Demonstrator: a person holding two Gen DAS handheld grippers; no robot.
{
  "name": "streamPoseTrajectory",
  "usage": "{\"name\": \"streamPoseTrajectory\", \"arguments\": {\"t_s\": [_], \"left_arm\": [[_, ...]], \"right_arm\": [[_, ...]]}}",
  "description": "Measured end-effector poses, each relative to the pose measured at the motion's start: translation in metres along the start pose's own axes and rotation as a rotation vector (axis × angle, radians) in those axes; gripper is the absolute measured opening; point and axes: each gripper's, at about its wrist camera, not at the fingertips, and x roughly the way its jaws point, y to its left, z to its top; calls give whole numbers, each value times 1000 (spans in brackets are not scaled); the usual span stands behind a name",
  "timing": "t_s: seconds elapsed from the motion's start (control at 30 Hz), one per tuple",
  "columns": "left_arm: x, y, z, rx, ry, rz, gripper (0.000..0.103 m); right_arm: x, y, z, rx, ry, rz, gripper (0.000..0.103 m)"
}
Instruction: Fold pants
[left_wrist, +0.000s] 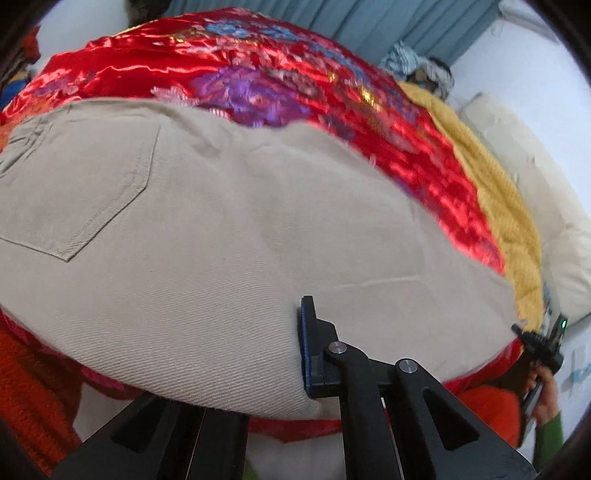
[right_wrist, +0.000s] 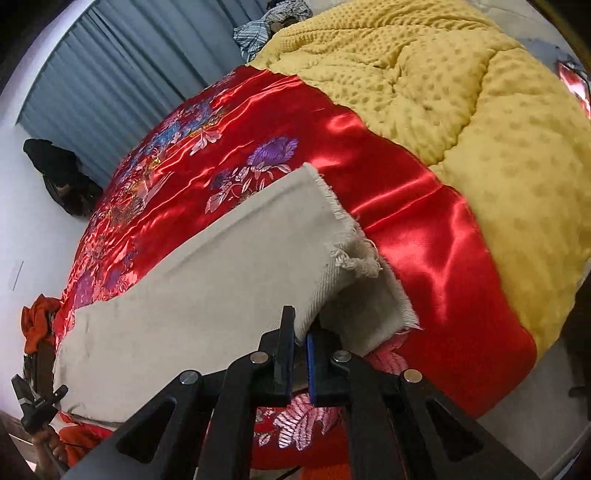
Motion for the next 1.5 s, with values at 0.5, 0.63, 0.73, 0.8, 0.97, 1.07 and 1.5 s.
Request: {"name": "streamPoseTrajectory", "arguments": {"t_s": [0.5, 0.63, 0.73, 0.8, 0.97, 1.07, 1.5], "left_arm": [[-48, -32, -36, 226, 1, 199, 54], [-68, -66, -21, 296, -80, 134, 59], [-58, -105, 0, 347, -87, 28, 77], [-38, -133, 14, 362, -53, -45, 78], [33, -204, 40, 496, 3, -37, 79], [90, -242, 60, 536, 51, 18, 79], [139, -241, -12, 702, 115, 223, 76]], "right_arm": [[-50, 9, -13, 35, -289, -358, 60], [-50, 32, 4, -74, -288, -128, 60], [6, 35, 17, -103, -61, -77, 60], [41, 21, 12, -70, 64, -108, 56], [49, 29, 5, -160, 43, -173, 59], [48, 28, 4, -159, 35, -168, 60], [54, 32, 4, -162, 18, -137, 67]]}}
